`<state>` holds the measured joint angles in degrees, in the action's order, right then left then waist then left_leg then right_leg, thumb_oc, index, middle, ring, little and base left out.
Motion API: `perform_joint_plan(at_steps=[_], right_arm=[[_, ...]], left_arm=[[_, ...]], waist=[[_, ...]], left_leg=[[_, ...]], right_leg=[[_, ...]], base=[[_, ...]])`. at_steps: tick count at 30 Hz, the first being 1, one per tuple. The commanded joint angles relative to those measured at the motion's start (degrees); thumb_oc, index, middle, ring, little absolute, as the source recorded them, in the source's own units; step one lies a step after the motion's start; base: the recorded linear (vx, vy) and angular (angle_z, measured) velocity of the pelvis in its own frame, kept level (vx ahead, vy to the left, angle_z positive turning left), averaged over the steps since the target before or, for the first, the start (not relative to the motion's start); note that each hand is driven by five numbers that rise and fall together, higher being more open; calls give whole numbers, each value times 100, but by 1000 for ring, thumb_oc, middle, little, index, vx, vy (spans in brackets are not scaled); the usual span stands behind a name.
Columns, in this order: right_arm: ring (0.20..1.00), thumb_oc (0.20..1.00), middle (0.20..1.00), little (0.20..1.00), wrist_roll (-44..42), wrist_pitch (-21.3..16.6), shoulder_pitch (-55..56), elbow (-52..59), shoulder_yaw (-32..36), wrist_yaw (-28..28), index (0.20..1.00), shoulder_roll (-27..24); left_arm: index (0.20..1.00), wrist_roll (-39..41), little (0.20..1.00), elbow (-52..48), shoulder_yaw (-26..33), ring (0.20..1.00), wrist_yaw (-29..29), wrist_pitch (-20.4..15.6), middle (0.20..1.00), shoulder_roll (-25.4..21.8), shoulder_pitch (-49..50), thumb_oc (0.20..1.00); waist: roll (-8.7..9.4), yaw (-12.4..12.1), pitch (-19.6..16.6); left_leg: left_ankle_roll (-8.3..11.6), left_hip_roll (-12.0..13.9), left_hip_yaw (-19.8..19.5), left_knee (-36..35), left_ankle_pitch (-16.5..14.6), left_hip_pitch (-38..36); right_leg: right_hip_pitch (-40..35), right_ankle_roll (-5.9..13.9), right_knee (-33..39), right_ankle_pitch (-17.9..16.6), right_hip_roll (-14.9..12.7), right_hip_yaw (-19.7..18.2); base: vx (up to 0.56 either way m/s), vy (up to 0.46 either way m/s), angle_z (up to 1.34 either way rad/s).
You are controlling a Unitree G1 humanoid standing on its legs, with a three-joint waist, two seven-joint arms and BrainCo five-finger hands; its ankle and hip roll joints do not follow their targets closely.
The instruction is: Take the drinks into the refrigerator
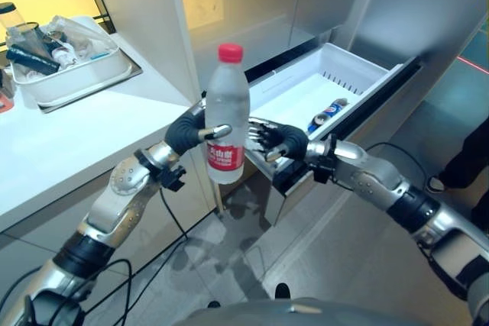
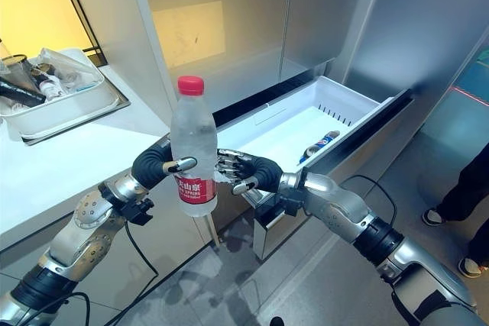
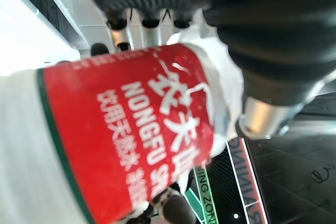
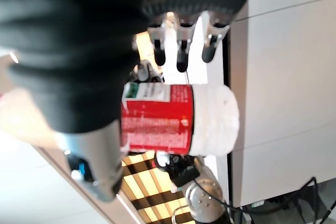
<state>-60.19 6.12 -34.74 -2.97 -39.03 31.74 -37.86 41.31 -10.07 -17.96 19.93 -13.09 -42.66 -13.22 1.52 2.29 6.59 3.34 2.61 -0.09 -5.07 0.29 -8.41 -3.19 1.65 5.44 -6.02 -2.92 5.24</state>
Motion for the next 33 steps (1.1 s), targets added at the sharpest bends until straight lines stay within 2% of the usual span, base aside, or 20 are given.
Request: perform_joint_plan(at_steps=[1,18,20,23,33], right_arm=[[1000,1000,1000,1000,-120,-91,-764,145,-329,159,1000,257],[1000,1000,1000,1000,-382,124,-631,694,-425,252,1000,557],[1000,1000,1000,1000,-397,-130,-377,803,-137,-48,1000,692],[1000,1000,1000,1000,-342,-238,-90,1068,136,-364,1000,837],[1000,1000,1000,1000,-190,-225,566,1694,250,-952,1000,988]], left_arm=[[200,53,200,-172,-24,200,-114,-592,200,197,-1090,200],[200,-492,200,-149,222,200,-381,-732,200,288,-1025,200],[200,-770,200,-136,384,200,-589,-771,200,268,-955,200],[200,-938,200,-190,599,200,-747,-783,200,262,-861,200],[200,-1334,200,-102,730,200,-1167,-691,200,388,-762,200]], waist=[[94,37,-112],[89,40,-120],[78,50,-121],[77,65,-138],[34,131,-132]], left_leg=[[-291,-229,-179,170,-527,-47],[-305,-226,-146,195,-566,-56],[-308,-231,-139,198,-566,-49],[-318,-244,-131,211,-539,0],[-330,-250,-117,219,-560,-12]], right_leg=[[-466,254,-285,905,-117,49],[-475,250,-286,919,-114,-9],[-462,253,-292,916,-116,-14],[-420,253,-290,881,-127,-27],[-405,239,-317,891,-126,-53]], base=[[0,0,0],[0,0,0],[0,0,0],[0,0,0],[0,0,0]])
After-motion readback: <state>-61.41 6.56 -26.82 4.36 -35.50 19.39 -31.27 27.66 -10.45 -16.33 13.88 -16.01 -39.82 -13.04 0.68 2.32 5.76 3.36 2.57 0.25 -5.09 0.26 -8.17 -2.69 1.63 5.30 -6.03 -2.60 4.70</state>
